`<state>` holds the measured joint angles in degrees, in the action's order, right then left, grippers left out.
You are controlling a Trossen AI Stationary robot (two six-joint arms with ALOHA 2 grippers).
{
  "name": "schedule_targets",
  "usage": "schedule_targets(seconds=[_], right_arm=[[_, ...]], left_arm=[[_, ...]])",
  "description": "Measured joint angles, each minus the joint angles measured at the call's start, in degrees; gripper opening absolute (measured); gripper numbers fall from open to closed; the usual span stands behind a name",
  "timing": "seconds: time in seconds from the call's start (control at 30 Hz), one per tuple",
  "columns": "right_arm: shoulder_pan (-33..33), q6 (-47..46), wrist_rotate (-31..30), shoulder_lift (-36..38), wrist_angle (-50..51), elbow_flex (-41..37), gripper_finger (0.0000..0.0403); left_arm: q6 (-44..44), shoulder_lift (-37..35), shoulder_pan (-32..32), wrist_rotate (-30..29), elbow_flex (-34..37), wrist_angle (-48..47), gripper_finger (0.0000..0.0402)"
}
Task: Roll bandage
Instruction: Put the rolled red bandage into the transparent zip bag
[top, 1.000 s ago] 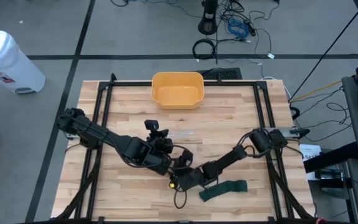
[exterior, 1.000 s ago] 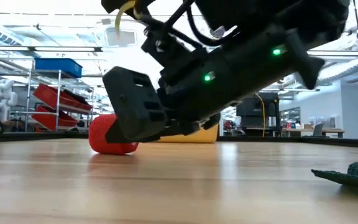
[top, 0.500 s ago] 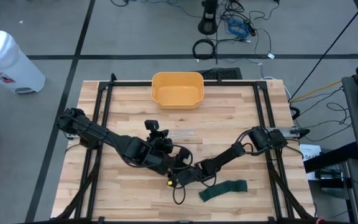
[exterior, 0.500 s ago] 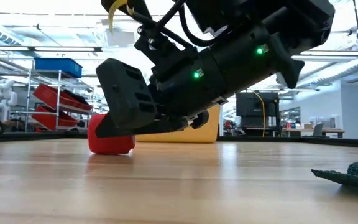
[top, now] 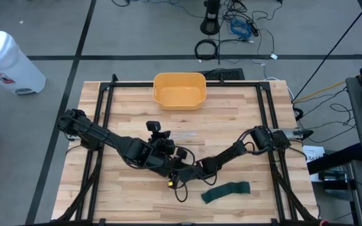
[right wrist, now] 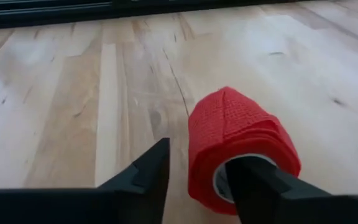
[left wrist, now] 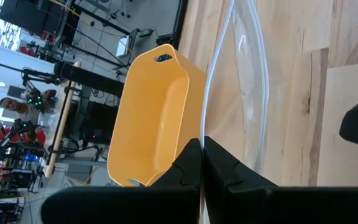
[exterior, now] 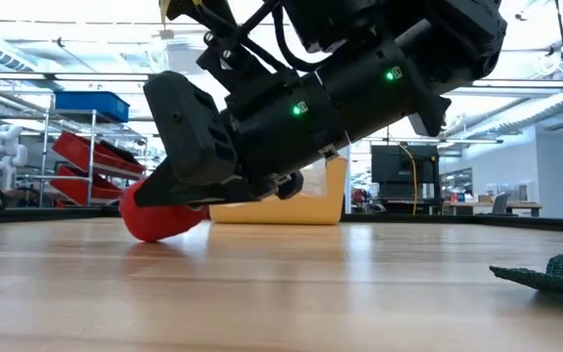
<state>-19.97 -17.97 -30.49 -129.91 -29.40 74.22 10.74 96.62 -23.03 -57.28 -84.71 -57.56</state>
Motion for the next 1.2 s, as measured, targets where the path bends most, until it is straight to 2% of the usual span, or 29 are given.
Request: schedule_targets(seconds=[0.27,0.43,0.8,0.9,1.1,1.2], right_arm=[[0.13,1.15,0.38,0.0,-0.77,0.02,0.007],[0.11,1.88,0.38,0.0,-1.15,0.02,0.0043],[-1.69,1.65,0.35,0.26,-1.88,0.02,0.0037],[-3.16,0.97,0.38,2.14,-0.24,0.0,0.0037],[-6.87,1.0,0.17,10.16,9.83,0.02,0.0036],[-8.53,0.75,-2.23,14.74,16.48,0.02,0.0036]], left_arm=[[0.57,0.0,0.0,0.0,0.0,0.0,0.0002],[0.87,0.0,0.0,0.0,0.0,0.0,0.0002],[1.8,0.0,0.0,0.11,0.0,-1.57,0.0002],[3.2,-0.02,0.0,1.75,0.0,-3.45,0.0002],[4.0,-0.02,0.0,4.4,0.0,-4.92,0.0002],[3.98,-0.02,0.0,4.9,0.0,-4.89,0.0002]])
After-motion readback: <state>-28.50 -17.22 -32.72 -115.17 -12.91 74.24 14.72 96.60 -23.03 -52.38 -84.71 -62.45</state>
